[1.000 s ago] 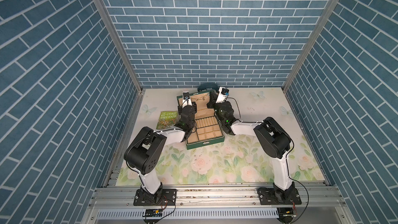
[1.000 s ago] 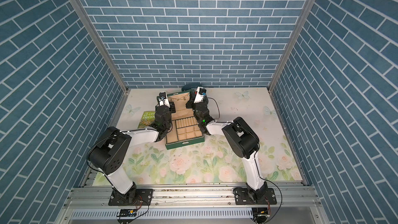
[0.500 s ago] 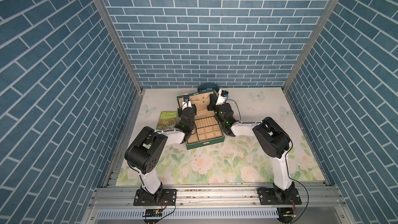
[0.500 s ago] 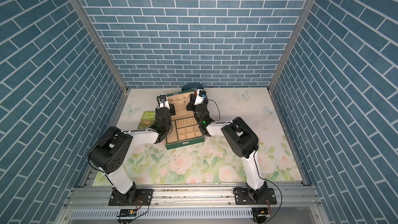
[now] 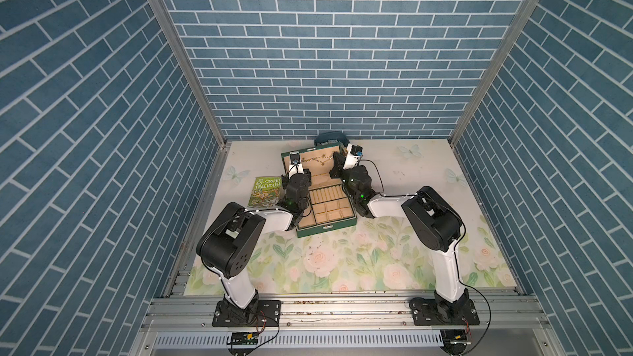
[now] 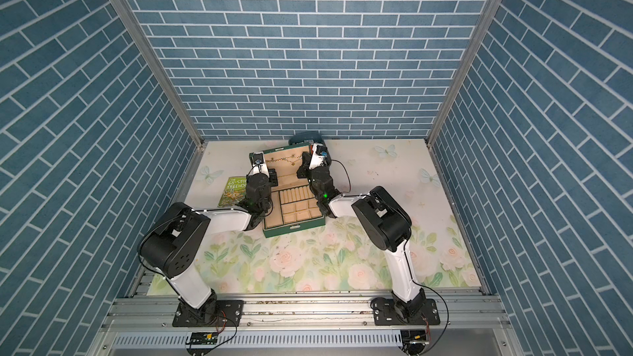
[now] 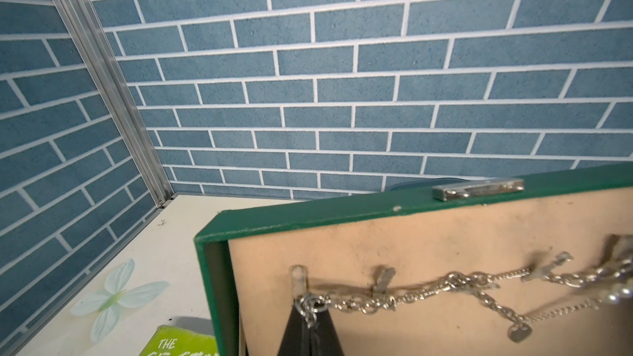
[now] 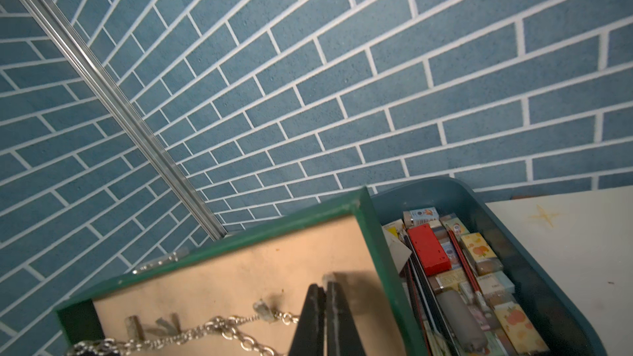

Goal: Put jewelry chain into jewelry box
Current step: Hang the necklace on the jewelry box clasp.

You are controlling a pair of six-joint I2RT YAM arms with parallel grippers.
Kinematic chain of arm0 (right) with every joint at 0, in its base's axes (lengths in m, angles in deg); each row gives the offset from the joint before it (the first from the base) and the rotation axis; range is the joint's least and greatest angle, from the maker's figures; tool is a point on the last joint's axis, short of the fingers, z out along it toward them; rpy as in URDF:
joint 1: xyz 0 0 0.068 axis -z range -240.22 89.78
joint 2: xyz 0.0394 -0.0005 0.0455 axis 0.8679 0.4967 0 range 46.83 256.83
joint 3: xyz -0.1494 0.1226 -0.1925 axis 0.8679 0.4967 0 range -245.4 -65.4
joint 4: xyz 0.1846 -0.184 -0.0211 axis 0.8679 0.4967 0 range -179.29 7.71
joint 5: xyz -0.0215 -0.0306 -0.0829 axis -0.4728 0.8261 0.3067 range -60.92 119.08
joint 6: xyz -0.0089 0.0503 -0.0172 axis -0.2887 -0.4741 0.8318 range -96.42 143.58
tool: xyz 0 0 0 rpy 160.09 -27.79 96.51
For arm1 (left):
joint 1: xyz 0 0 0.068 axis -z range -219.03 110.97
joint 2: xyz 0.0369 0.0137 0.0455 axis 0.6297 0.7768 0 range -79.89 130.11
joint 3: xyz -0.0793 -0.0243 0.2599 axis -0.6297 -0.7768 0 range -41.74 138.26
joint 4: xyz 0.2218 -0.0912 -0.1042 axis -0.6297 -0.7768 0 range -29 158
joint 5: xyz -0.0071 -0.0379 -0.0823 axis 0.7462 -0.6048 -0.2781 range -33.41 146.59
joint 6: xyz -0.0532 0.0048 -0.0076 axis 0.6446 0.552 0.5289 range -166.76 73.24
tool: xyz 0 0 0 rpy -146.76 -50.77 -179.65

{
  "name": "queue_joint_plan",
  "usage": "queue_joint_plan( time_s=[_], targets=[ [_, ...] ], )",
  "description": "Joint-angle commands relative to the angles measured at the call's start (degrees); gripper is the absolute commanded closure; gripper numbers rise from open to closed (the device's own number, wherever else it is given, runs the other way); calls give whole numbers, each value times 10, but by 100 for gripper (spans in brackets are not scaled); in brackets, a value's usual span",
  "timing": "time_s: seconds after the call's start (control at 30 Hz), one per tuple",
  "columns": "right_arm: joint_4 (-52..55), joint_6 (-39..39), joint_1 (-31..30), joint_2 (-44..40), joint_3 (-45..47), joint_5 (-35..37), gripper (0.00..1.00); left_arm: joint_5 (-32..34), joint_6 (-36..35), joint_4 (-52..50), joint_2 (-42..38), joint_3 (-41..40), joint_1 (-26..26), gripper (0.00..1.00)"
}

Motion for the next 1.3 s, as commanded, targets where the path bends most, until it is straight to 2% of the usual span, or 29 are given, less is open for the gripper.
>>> queue_joint_plan(
  time_s=[0.0, 1.27],
  targets=[
    [0, 6, 4, -23, -25, -8, 100, 2, 5, 2, -11, -10, 0, 100],
    [-47, -17, 18, -29, -21, -104, 100, 4, 10, 0, -9, -14, 2, 100]
  ],
)
